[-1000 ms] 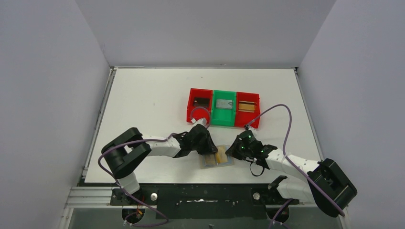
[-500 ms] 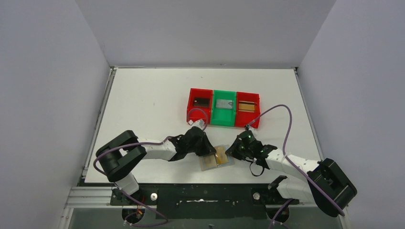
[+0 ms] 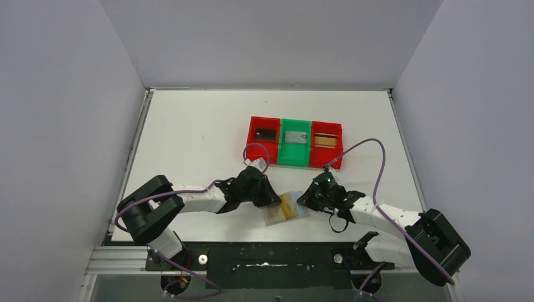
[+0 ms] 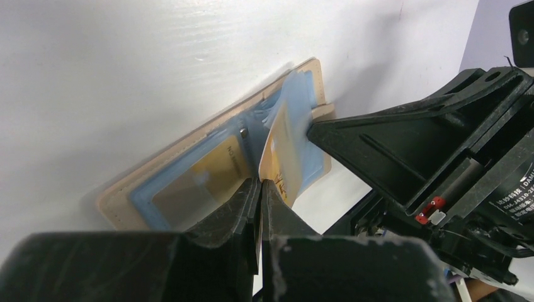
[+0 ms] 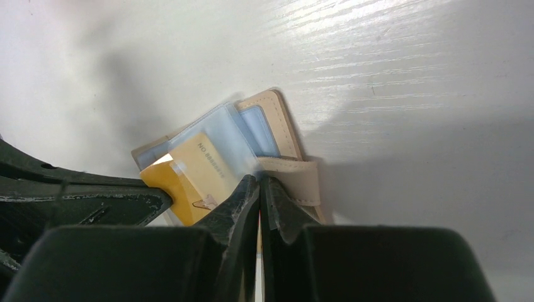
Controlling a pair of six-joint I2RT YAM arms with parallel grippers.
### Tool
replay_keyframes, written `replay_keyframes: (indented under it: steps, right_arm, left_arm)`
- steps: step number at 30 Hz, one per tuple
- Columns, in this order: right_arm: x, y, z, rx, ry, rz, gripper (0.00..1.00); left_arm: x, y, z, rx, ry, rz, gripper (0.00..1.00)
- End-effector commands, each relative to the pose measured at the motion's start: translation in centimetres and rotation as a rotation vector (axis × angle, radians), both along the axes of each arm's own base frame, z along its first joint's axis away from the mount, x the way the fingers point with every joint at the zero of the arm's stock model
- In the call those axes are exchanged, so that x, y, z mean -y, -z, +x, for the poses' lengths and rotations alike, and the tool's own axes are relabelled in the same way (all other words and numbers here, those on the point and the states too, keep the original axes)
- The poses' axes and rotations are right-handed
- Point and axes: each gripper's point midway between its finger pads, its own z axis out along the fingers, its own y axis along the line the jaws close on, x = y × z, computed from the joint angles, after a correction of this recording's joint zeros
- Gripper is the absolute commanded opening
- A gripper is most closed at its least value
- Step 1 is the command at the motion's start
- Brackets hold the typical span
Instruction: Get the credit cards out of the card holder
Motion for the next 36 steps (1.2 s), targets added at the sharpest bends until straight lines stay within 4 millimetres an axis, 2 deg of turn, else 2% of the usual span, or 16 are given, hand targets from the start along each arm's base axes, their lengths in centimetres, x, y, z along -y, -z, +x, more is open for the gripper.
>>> replay_keyframes:
  steps: [1,10,14,16,22,27,31,36]
  right_arm:
    - [2.8,2.7,-1.4,-0.072,0.037,-0.141,0.03]
    - [2.5,2.6,-1.2,-0.068,0.03,-0.133,0.03]
    - [1.8,1.6,-0.8,-0.036,0.013,-0.098,0.07]
    - [1.2,0.5,-0.5,-0.004,-0.001,-0.062,0.11]
    - [-0.2,-3.8,0.9,0.121,-0.033,0.028,0.32]
    - [-0.8,-7.3,1.9,0.217,-0.044,0.077,0.48]
    - [-1.4,-9.0,2.3,0.283,-0.076,0.11,0.56]
    - [-3.2,-11.1,2.5,0.405,-0.17,0.212,0.6]
  left_arm:
    - [-0.2,-1.0,-1.5,-0.02,0.079,-0.042,0.0]
    - [-0.5,-1.3,-1.7,-0.034,0.088,-0.068,0.0]
    - [-1.0,-1.8,-1.8,-0.013,0.088,-0.059,0.0]
    - [-1.4,-2.2,-1.8,0.003,0.083,-0.062,0.0]
    - [-2.3,-3.7,-2.1,0.045,0.091,-0.068,0.0]
    - [-2.7,-4.6,-2.3,0.072,0.106,-0.081,0.0]
    - [-2.7,-6.0,-2.1,0.116,0.115,-0.105,0.0]
    - [-3.0,-8.3,-1.8,0.184,0.117,-0.122,0.0]
